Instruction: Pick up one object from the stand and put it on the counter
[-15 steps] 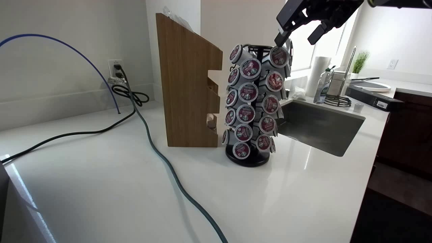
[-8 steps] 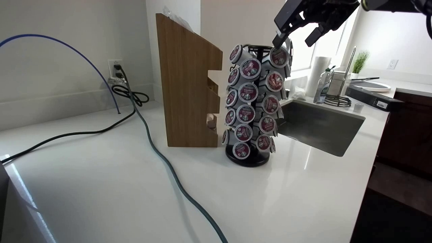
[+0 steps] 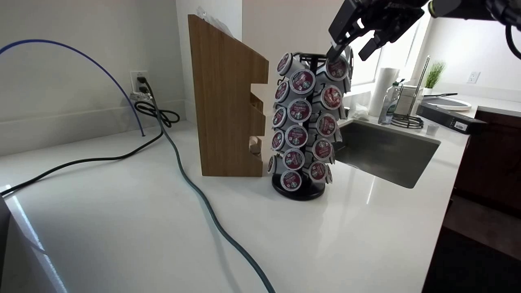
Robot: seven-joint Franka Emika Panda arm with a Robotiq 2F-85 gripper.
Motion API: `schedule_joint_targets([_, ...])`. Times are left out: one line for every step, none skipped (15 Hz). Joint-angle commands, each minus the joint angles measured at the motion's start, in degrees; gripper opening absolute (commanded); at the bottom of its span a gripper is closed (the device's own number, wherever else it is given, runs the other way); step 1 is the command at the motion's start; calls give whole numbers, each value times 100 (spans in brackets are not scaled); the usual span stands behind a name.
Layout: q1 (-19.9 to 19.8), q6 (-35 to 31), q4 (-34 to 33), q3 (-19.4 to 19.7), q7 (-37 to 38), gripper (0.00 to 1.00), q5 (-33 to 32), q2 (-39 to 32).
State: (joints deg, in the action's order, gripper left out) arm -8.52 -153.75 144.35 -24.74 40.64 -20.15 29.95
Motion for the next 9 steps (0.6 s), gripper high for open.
schedule_joint_targets([-142,-89,3,-150,254,77,-101,-64])
schedule_joint_targets([-156,-83,2,-167,275,78,-116,-67])
schedule_joint_targets([-168,-62,-8,-194,335,71,-112,-76])
schedule_joint_targets([-212,-58,-10,-236,391,67,-155,-70])
schedule_joint_targets([-234,-47,-16,-265,441,65,-169,-76])
schedule_joint_targets([-259,-39,-19,-297,472,69,-196,-77])
schedule_joint_targets([-312,-20,-27,-351,536,67,-241,-70])
schedule_joint_targets([-327,-13,-32,-372,558,71,-253,-73])
schedule_joint_targets([-373,-8,-37,-422,624,74,-302,-70])
